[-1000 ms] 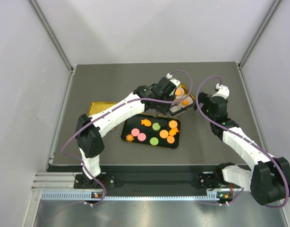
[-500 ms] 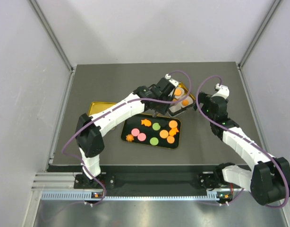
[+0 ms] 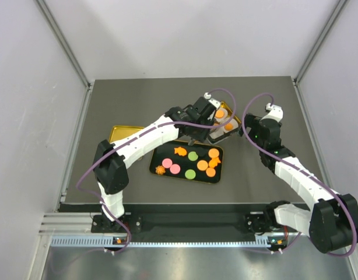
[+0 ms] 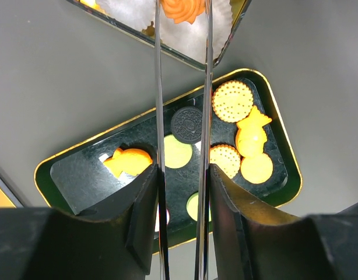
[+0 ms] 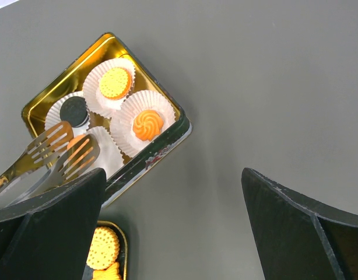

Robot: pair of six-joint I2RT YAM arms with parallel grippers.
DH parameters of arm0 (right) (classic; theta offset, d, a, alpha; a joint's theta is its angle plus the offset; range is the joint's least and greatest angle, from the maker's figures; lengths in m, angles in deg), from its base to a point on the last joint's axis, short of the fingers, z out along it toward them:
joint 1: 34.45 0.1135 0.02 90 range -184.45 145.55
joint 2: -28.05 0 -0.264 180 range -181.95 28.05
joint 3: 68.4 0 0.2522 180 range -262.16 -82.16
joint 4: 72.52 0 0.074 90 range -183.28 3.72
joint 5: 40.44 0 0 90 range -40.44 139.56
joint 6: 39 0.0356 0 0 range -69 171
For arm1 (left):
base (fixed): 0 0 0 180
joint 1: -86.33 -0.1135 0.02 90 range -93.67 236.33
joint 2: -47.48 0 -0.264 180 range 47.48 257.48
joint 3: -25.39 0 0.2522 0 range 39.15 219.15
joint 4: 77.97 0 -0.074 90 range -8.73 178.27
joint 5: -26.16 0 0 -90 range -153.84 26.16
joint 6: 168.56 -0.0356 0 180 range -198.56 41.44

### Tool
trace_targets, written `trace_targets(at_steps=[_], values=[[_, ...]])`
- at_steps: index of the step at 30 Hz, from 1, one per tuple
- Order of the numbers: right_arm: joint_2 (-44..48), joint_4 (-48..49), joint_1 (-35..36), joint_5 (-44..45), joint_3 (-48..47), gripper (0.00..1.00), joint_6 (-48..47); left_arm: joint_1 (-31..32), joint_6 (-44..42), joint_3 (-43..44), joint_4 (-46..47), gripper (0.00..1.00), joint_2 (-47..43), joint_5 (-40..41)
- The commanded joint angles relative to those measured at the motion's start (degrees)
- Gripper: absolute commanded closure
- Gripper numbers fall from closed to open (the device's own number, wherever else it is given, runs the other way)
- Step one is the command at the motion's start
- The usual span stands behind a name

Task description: Pack the cookies

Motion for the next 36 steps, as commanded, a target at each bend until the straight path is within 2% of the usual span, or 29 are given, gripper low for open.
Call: trace_targets(at_steps=[1, 9, 17, 28, 31, 36], values=[[1.13, 2.18, -0.83, 0.16, -0.59, 0.00, 0.03, -0.18, -0.51, -0.41, 2.98, 0.57, -1.27, -0.25], [1.22, 2.10, -0.75, -0.02, -0.68, 0.00, 0.03, -0.18, -0.69, -0.58, 3.15, 0.53, -1.10, -0.86], [1.22, 2.18, -0.83, -0.02, -0.59, 0.00, 0.12, -0.10, -0.69, 0.03, 2.80, 0.53, -1.88, -1.13], [1.30, 2.10, -0.83, 0.16, -0.51, 0.00, 0.03, -0.62, 0.28, 0.21, 2.01, 0.53, -10.57, 1.68], [1.30, 2.10, -0.92, -0.10, -0.59, 0.00, 0.12, -2.11, 0.80, -1.55, 2.97, 0.53, -13.31, 4.14], [1.57, 2.10, -0.92, -0.19, -0.59, 0.00, 0.12, -11.33, 4.40, -7.59, 5.96, 0.53, -16.30, 4.15]])
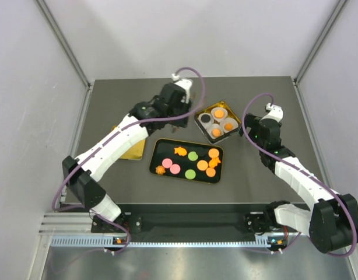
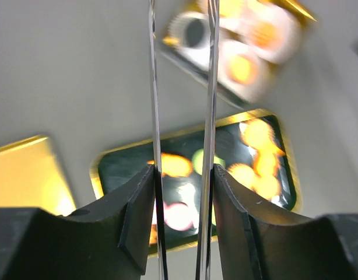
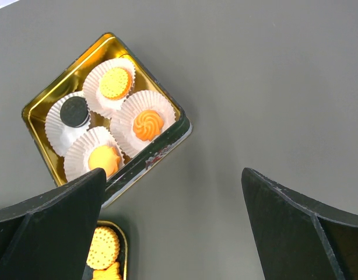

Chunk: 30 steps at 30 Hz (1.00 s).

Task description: Pack the cookies

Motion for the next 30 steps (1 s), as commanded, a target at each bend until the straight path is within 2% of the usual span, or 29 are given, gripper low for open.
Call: trace_targets(at_steps=[1, 3, 8, 11, 16, 17, 18, 21, 30], values=[[1.57, 2.12, -0.83, -0.15, -0.59, 0.00, 0.20, -9.56, 3.23, -4.88, 5.00, 0.53, -2.38, 0.94], [1.66, 2.21, -0.83, -0.41, -0.51, 0.00, 0.12, -14.49, 4.11, -7.95, 8.77, 0.53, -1.59, -1.44], [2.09, 2.21, -0.83, -0.68, -0.42, 0.00, 0.21, -21.71, 4.98, -10.25, 16.07, 0.54, 4.90, -3.46], [2.18, 2.38, -0.83, -0.94, -0.24, 0.00, 0.21, -27.25, 7.53, -10.16, 20.38, 0.55, 10.70, -9.42], [2.88, 2.38, -0.75, -1.29, -0.15, 0.00, 0.29, -28.58, 7.97, -7.79, 22.15, 0.54, 20.81, -5.58], [3.06, 2.38, -0.83, -1.21, -0.07, 0.00, 0.38, -28.58, 8.59, -6.83, 22.15, 0.53, 22.04, -5.66], [3.24, 2.38, -0.92, -1.20, -0.07, 0.00, 0.38, -28.67, 8.85, -6.47, 22.15, 0.46, 24.23, -5.66], [3.32, 2.47, -0.83, -1.47, 0.02, 0.00, 0.29, -28.67, 9.12, -4.28, 21.79, 0.44, 27.93, -6.36], [3.59, 2.38, -0.92, -1.82, 0.02, 0.00, 0.29, -29.02, 9.21, -2.69, 19.51, 0.23, 29.18, -2.68]])
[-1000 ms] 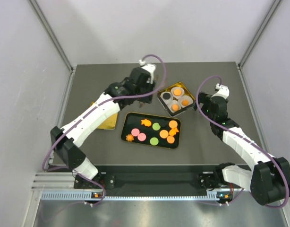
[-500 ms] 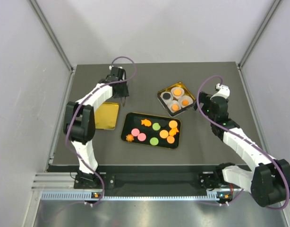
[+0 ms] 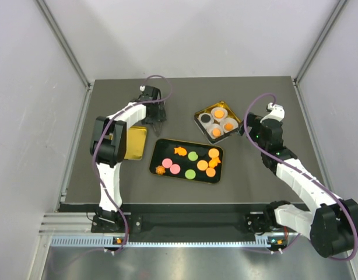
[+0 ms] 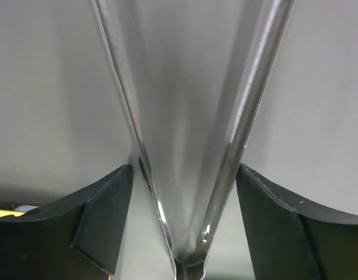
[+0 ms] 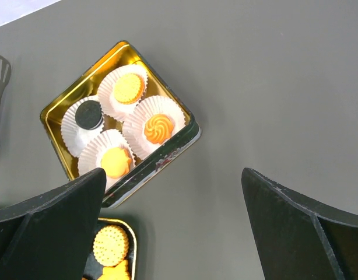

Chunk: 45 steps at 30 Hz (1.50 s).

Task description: Pack the cookies

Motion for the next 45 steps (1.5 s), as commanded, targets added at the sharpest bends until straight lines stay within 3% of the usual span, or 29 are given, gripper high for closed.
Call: trace_targets(at_steps=[1, 7, 11, 18, 26, 30, 38, 45], values=[[1.29, 2.34, -0.64, -0.40, -0.09, 0.00, 0.45, -0.34, -0.17, 1.79, 0.03, 0.22, -0.99, 1.94], [1.47, 2.43, -0.72, -0.84, 0.00, 0.00, 0.45, -0.43, -1.57, 4.86, -2.07, 0.18, -6.77, 2.03], [1.56, 2.43, -0.72, -0.84, -0.09, 0.00, 0.36, -0.34, -1.93, 4.17, -2.69, 0.23, -11.18, 2.28], [1.65, 2.43, -0.64, -1.80, -0.09, 0.00, 0.62, -1.22, 2.36, -11.18, -4.53, 0.34, -21.90, 10.81], [2.08, 2.34, -0.64, -3.56, -0.09, 0.00, 0.80, -9.55, 10.46, -28.17, -5.23, 0.38, -35.26, 16.78], [2.35, 2.51, -0.64, -4.44, 0.00, 0.00, 0.89, -14.57, 11.61, -29.06, -5.77, 0.38, -35.10, 21.53], [3.40, 1.90, -0.64, -3.83, -0.18, 0.00, 0.19, -22.75, 8.81, -28.09, -1.91, 0.40, -26.40, 15.83], [2.96, 1.64, -0.64, -3.83, -0.35, 0.00, 0.18, -24.86, 4.84, -27.83, 3.20, 0.41, -21.39, 13.45]])
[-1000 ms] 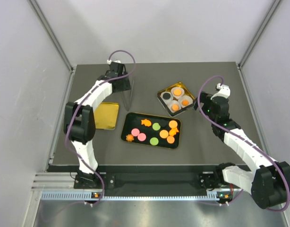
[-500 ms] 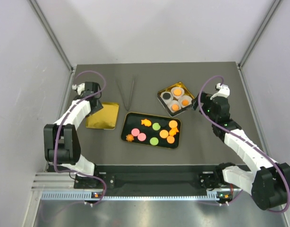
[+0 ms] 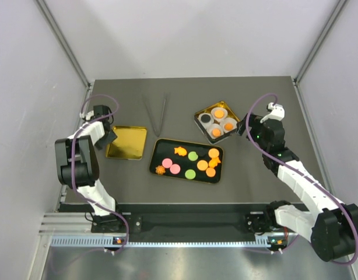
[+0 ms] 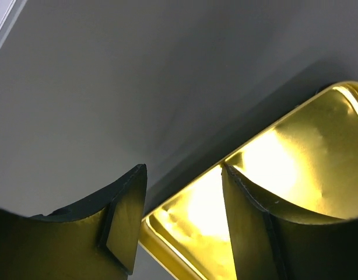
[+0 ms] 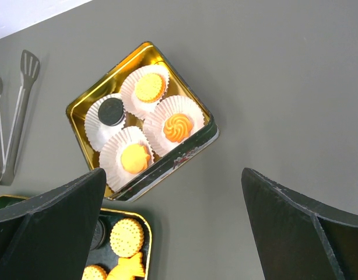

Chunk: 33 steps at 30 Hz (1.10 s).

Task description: Pack the cookies

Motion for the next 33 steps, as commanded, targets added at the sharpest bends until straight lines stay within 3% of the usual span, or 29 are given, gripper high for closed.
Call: trace_targets(at_steps=[1, 10, 17, 33], values=[[0.89, 1.70, -0.61, 0.00, -0.35, 0.00, -0.23, -0.93, -2.20, 1.44, 4.71, 0.41, 1.46, -1.37], [0.89, 1.79, -0.70, -0.09, -0.26, 0.00, -0.23, -1.28, -3.16, 3.72, 5.15, 0.50, 5.41, -1.11], [0.98, 1.70, -0.61, -0.09, -0.26, 0.00, -0.32, -1.37, -3.95, 3.82, 4.44, 0.63, 6.12, 2.59], [1.41, 1.70, -0.61, -0.44, -0.18, 0.00, -0.14, -1.46, -2.73, 2.41, 3.30, 0.74, 3.83, 2.59]])
